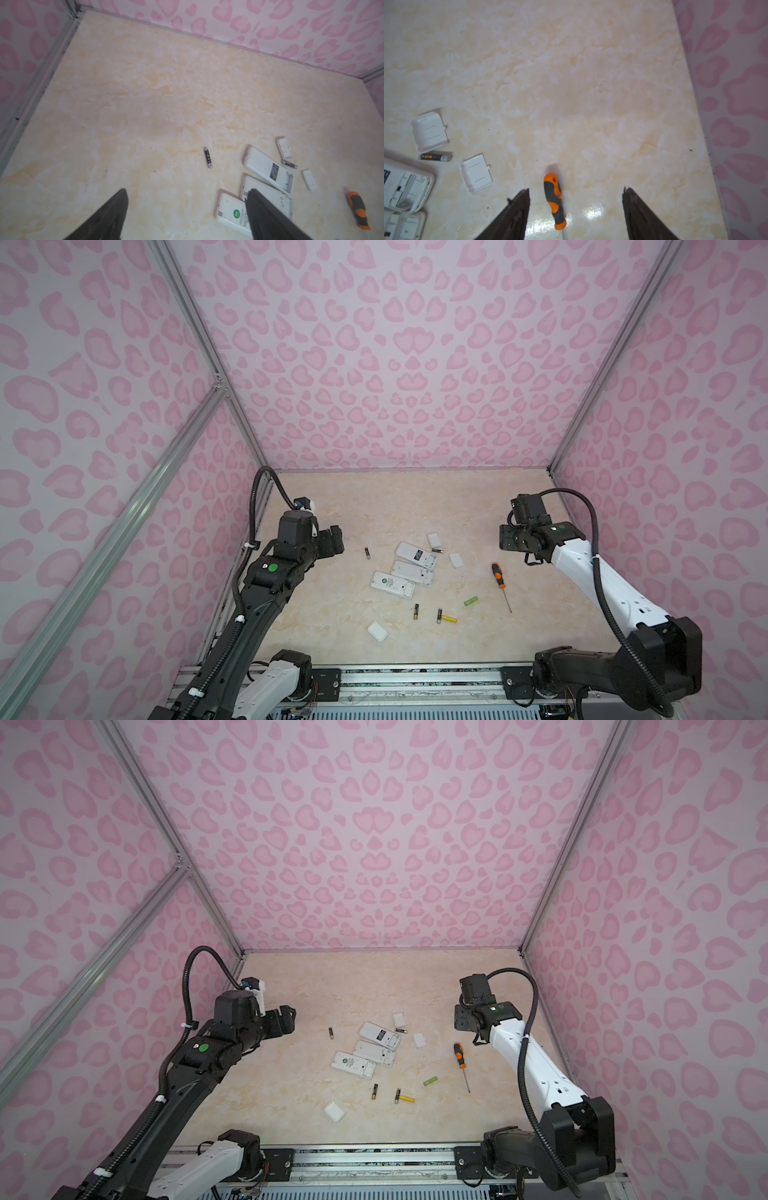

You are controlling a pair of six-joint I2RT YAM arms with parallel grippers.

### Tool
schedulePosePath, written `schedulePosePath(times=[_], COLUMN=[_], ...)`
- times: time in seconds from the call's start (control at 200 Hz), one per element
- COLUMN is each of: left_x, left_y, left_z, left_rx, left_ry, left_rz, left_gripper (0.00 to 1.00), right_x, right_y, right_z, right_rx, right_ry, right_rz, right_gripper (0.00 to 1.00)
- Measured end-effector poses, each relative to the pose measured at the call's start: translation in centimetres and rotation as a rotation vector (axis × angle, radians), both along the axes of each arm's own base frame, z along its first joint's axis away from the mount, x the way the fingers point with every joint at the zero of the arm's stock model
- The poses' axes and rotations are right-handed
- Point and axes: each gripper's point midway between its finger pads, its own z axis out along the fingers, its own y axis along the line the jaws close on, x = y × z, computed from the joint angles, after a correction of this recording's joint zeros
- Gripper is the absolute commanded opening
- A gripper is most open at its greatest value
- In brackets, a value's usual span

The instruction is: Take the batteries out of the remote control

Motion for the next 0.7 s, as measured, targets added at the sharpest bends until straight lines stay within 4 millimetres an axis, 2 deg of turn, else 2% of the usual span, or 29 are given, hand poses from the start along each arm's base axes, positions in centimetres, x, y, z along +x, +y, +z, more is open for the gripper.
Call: schedulePosePath(times=[0.075,0.165,0.265,0.455,0.58,0.7], left_x=[0.5,0.9,1.6,1.8,2.7,3.6], left_y=[1.5,3.4,4.6,6.2,6.4,6.4], left_z=[0.7,1.1,0.8,-2.0,-3.9,-6.3], left_rx=[0.071,0.142,0.206,0.230,0.198,0.186], left_ry=[-0.043,-0.072,-0.084,-0.124,-0.167,-0.195], left_rz=[0.059,0.149,0.198,0.257,0.259,0.226], left_gripper=[0.97,0.97,0.97,0.97,0.97,0.97], right_x=[0.3,0.4,0.4,0.8,1.1,2.1], right_y=[-1.6,-3.6,-5.5,-7.6,-7.4,-7.1], right_z=[1.2,1.2,0.6,-2.5,-5.5,-6.5], right_rx=[-0.056,-0.100,-0.128,-0.127,-0.077,-0.054], right_ry=[-0.074,-0.125,-0.164,-0.224,-0.268,-0.331], right_rz=[-0.034,-0.085,-0.140,-0.172,-0.148,-0.131], right_gripper=[0.91,0.99,0.99,0.99,0.99,0.99])
